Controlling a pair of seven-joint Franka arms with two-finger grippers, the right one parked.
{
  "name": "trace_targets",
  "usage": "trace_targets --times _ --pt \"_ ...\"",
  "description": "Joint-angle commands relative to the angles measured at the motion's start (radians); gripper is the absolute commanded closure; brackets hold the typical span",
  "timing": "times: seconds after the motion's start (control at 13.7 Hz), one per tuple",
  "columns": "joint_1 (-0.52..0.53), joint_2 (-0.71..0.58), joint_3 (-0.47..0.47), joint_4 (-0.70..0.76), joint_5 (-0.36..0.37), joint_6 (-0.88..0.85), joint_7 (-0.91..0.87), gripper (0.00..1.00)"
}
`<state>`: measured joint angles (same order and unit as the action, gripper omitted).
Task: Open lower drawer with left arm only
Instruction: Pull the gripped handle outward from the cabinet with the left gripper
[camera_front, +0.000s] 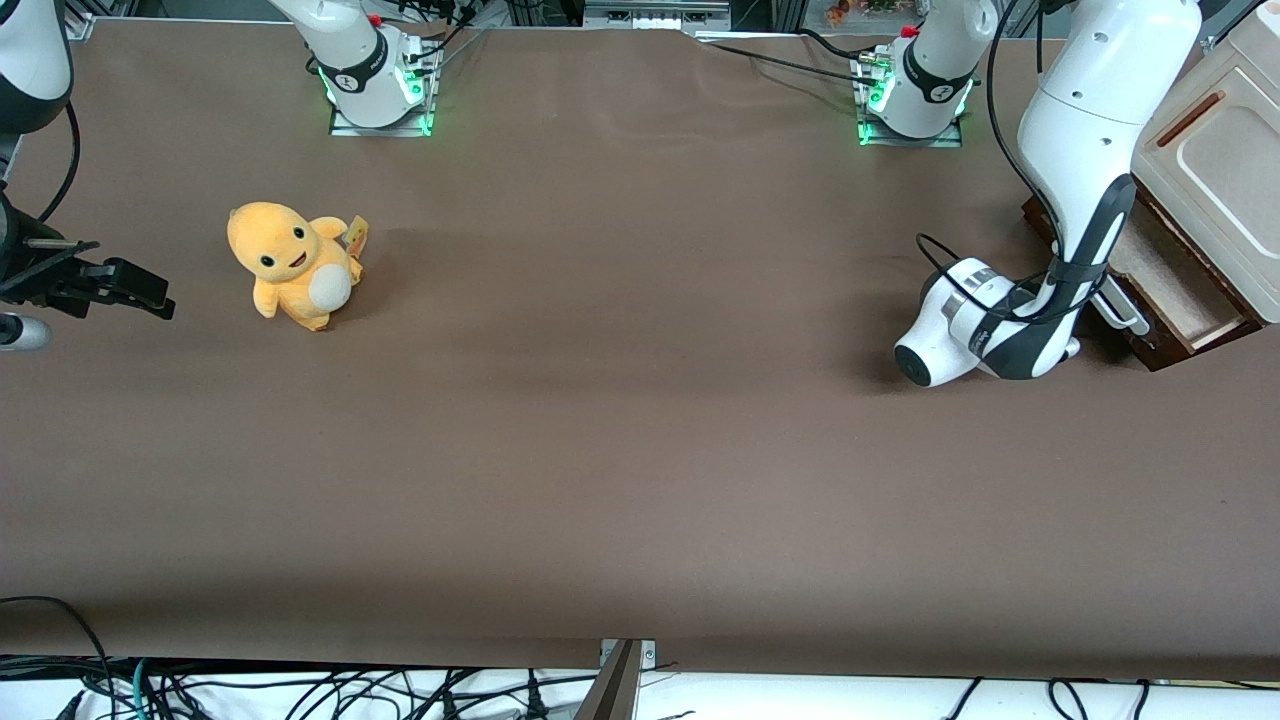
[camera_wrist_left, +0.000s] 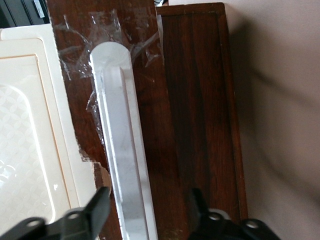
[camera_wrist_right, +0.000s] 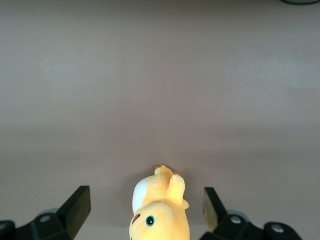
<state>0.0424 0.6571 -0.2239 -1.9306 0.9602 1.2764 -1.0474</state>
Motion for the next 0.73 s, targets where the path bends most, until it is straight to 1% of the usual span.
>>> trace_targets --times 0.0,0.07,0.29,0.37,0.51,0.58,0.66 --pt "-0.005 -0.005 -0.005 0.039 -0.024 -0.012 0.061 0.0" --pt "-0.007 -0.008 -0.006 0.059 -0.032 -0.015 0.098 0.0" --pt "-0.01 -0.034 -0.006 0.145 -0.102 -0.041 0.232 0.0" --pt "-0.01 -0.045 -0.006 0.184 -0.139 -0.058 0.277 0.0" --pt "-0.009 -0.103 -0.017 0.252 -0.28 -0.062 0.409 0.0" --pt "-0.007 -0.137 -0.017 0.275 -0.337 -0.062 0.453 0.0" --pt "-0.009 -0.16 -0.02 0.306 -0.369 -0.065 0.492 0.0"
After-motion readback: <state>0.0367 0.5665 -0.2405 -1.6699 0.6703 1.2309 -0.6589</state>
